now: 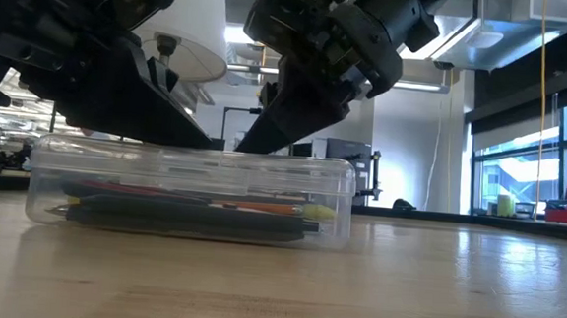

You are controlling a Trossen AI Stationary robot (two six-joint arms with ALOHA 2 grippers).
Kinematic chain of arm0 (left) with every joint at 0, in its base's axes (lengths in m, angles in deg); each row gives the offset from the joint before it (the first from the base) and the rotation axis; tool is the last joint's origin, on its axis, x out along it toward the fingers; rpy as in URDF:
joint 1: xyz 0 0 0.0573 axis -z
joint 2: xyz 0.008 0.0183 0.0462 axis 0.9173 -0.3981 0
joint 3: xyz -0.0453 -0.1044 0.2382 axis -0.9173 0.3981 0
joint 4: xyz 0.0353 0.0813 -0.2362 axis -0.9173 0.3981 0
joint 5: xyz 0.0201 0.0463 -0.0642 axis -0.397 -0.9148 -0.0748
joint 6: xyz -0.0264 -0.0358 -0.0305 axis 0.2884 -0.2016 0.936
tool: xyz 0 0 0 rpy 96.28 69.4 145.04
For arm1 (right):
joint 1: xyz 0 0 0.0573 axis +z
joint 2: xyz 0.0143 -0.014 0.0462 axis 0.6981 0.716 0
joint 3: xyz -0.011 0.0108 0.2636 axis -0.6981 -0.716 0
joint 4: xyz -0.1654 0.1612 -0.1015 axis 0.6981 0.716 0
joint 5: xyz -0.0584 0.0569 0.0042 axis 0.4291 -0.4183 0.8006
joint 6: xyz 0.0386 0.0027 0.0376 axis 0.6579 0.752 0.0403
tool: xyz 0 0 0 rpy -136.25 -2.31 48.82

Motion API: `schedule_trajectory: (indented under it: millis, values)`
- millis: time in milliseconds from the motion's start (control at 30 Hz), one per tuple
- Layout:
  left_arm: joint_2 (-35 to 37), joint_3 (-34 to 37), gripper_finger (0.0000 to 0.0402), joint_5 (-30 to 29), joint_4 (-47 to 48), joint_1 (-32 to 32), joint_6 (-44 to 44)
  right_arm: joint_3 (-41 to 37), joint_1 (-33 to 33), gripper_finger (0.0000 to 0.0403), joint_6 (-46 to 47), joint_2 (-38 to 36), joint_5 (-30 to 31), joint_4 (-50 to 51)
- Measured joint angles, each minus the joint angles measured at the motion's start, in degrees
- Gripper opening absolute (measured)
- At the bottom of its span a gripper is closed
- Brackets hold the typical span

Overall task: Pick & place school supplies into a supply box
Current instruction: Close the transparent supply box

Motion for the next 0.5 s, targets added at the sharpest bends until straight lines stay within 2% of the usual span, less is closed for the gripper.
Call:
schedule_trajectory:
  millis: [167,500]
  values:
    - [0.0,0.0,0.0004,0.1,0.0,0.0,0.0,-0.1,0.0,0.0114,2.5,0.0,0.2,-0.9]
    - [0.0,0.0,0.0004,0.2,0.0,0.0,0.0,-0.3,0.7,0.0114,-0.2,-1.9,0.3,-3.3]
